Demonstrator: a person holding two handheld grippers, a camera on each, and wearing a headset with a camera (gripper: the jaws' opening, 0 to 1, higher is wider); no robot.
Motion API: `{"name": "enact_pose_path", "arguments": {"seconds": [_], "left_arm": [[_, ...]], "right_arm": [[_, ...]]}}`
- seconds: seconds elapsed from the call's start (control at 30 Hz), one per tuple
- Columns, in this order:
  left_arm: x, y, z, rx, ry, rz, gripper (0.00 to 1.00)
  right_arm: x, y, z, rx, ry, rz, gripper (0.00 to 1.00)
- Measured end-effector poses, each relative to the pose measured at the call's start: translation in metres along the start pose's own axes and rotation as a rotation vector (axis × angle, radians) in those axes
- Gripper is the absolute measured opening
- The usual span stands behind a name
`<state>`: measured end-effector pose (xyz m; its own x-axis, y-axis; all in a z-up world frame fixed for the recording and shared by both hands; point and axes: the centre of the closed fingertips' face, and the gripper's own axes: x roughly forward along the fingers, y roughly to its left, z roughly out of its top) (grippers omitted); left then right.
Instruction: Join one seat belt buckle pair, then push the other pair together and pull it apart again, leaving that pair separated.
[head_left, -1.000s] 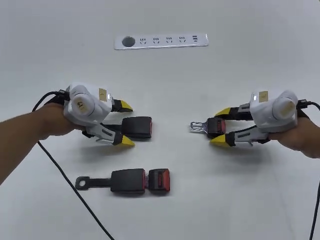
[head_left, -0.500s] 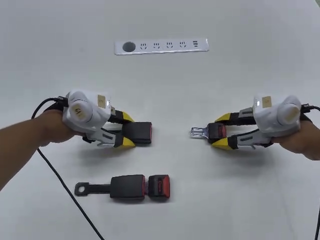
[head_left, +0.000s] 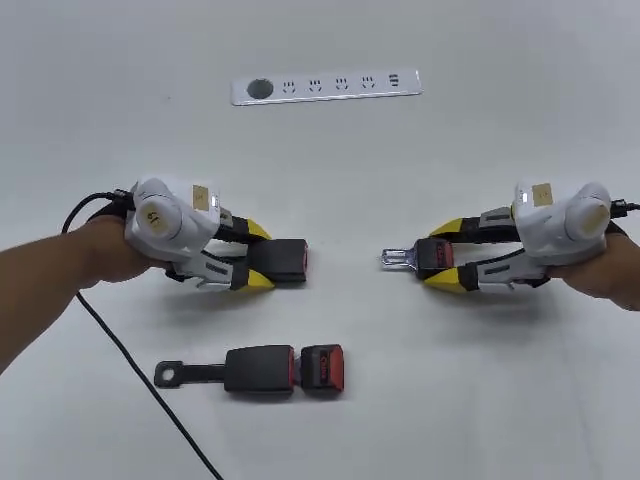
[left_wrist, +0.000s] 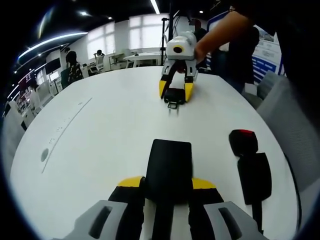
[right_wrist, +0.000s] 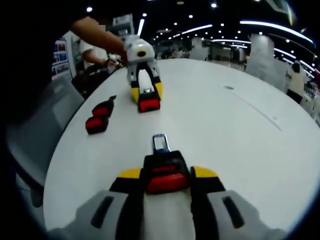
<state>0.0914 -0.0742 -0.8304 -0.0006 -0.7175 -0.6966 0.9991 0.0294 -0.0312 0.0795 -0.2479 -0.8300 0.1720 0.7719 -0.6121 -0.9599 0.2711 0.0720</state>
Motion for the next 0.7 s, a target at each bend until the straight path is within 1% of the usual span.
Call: {"name": "enact_pose_path", "arguments": {"seconds": [0.27,0.53,0.57,0.7], "left_arm": [[0.0,0.0,0.0,-0.02,-0.008,0.007,0.35],[0.0,-0.001,-0.001,-0.03,-0.006,0.011,0.35],[0.0,-0.001,-0.001,-0.032,-0.007,0.011,0.35],[0.0,-0.001,-0.001,-0.037,-0.009,0.012,0.35]], "right_arm": [[0.008,0.002,0.007,0.012,-0.033,-0.003,0.36],[0.027,0.01,0.019,0.01,-0.062,0.008,0.36],[0.028,0.011,0.02,0.016,-0.059,0.008,0.36],[0.037,0.016,0.027,0.018,-0.079,0.018,0.36]]}}
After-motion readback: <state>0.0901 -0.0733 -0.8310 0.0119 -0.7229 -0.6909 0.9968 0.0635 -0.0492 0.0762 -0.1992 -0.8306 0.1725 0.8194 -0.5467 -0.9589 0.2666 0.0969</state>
